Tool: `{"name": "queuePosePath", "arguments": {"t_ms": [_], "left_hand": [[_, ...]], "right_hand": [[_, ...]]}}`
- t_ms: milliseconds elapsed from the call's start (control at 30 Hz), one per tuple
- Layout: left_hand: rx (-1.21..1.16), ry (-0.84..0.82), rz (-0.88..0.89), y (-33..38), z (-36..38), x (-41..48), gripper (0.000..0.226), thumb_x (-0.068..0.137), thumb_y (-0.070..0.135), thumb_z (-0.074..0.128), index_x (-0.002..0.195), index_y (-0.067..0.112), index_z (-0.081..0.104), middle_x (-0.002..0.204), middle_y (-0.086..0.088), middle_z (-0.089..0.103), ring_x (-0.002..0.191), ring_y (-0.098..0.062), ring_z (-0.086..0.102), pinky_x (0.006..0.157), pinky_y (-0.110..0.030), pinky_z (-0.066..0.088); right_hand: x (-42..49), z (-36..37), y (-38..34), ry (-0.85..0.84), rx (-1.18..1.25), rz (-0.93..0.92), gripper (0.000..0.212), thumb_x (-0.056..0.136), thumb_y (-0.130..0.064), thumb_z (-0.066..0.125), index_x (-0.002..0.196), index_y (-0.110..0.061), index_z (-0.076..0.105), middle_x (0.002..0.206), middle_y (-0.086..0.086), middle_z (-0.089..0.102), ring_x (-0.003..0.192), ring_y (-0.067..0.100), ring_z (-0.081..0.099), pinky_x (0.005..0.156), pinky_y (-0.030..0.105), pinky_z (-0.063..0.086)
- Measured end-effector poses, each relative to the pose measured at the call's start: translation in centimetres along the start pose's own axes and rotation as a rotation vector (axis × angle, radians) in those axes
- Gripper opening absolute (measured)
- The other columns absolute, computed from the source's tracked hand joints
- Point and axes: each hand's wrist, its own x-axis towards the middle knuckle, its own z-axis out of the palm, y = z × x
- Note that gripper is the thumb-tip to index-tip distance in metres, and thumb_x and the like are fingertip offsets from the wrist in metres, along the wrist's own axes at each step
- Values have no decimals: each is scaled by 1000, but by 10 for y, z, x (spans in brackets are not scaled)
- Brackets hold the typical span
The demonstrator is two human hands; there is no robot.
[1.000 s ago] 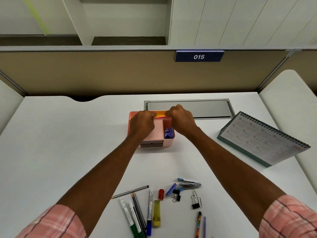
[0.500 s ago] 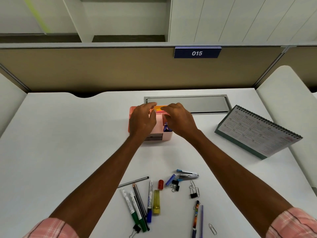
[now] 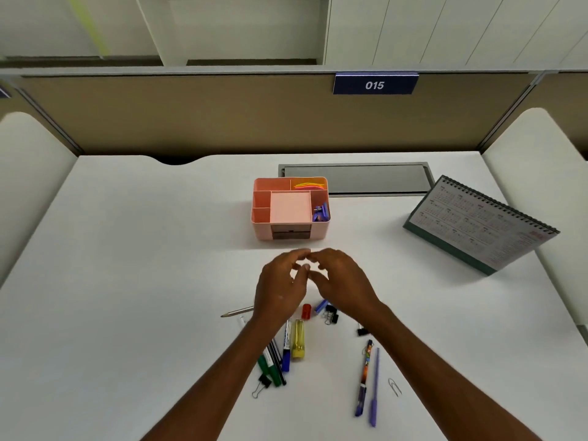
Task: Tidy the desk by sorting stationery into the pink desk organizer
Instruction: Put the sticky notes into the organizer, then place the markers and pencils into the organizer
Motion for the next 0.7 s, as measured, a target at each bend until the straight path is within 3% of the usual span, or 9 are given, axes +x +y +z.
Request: {"name": "queuePosePath", "arguments": {"t_ms": [167,333,467,700], "left_hand": [[27,-87,-85,-21,8,-42,33,96,27,68,128,36,66,124,17,69,101,-2,66,90,-31,60],[226,-72,-181,-43,10,-86,33,94,32,68,126,39,65,125,17,66,114,-7,60,96,-28,52],[373,-58,-199,-49,11,-112,34,92,36,69,125,38,65,117,12,64,115,-13,57,85,-28,51],[283,19,-294,-60,3,-143,39,90,30,76,127,33,64,120,10,63,112,-11,60,86,-25,54]], "right_hand": [[-43,21,16,-109,32,71,39,95,-28,70,133,-25,64,128,-5,67,113,13,62,95,30,52],[-80,42,21,-172,30,124,41,93,-31,71,133,-30,62,127,-8,65,113,12,61,97,29,51],[-105,63,24,-245,1,150,46,93,-32,70,137,-31,58,136,-7,61,120,11,58,97,27,49],[-127,78,24,-259,-21,120,49,94,-33,68,140,-32,54,134,-10,58,117,9,56,95,22,47]]}}
